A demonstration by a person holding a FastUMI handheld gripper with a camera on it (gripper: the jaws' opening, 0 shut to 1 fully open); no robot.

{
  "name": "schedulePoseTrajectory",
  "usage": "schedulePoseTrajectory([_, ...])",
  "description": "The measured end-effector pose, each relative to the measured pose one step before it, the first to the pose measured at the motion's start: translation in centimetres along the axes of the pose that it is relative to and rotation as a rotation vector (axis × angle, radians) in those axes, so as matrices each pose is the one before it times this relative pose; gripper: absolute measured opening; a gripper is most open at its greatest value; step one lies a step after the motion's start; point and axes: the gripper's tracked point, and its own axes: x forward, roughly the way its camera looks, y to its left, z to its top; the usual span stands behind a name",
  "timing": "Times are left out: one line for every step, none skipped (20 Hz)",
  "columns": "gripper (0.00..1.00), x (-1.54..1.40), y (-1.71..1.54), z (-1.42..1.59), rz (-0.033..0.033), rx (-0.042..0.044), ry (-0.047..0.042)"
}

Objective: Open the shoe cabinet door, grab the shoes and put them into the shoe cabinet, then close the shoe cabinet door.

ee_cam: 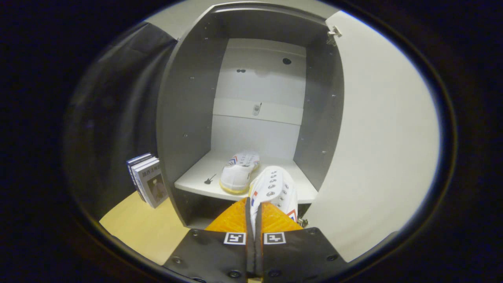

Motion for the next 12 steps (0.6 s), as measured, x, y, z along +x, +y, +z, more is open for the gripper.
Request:
schedulePoseTrajectory([0.02,1.336,-0.245,0.401,0.0094,-0.00987,0.00532])
schedulePoseTrajectory([0.02,1.383,-0.407,0.324,0.0047,-0.01131,0.0032])
schedulePoseTrajectory([0.02,1.207,-0.401,0.282,0.00262,-0.00796,0.00507])
schedulePoseTrajectory([0.02,1.31,-0.368,0.262,0.00044,-0.00306,0.00313])
schedulePoseTrajectory([0.02,1.233,-0.233,-0.036,0.00058,-0.00391,0.00852])
schedulePoseTrajectory([0.02,1.125,-0.285,0.034,0.00233,-0.0049,0.01133])
schedulePoseTrajectory([0.02,1.436,-0.337,-0.154,0.00216,-0.00213,0.01044])
schedulePoseTrajectory([0.02,1.06,-0.27,-0.151,0.00308,-0.00414,0.01507])
schedulePoseTrajectory([0.02,1.066,-0.283,-0.053,0.00056,-0.00332,0.0116])
schedulePoseTrajectory([0.02,0.927,-0.204,0.055,0.00116,-0.00635,0.00624])
schedulePoseTrajectory([0.02,0.977,-0.12,0.107,0.00579,-0.00709,0.00427])
schedulePoseTrajectory([0.02,0.849,0.035,0.045,0.00959,-0.00477,0.00407])
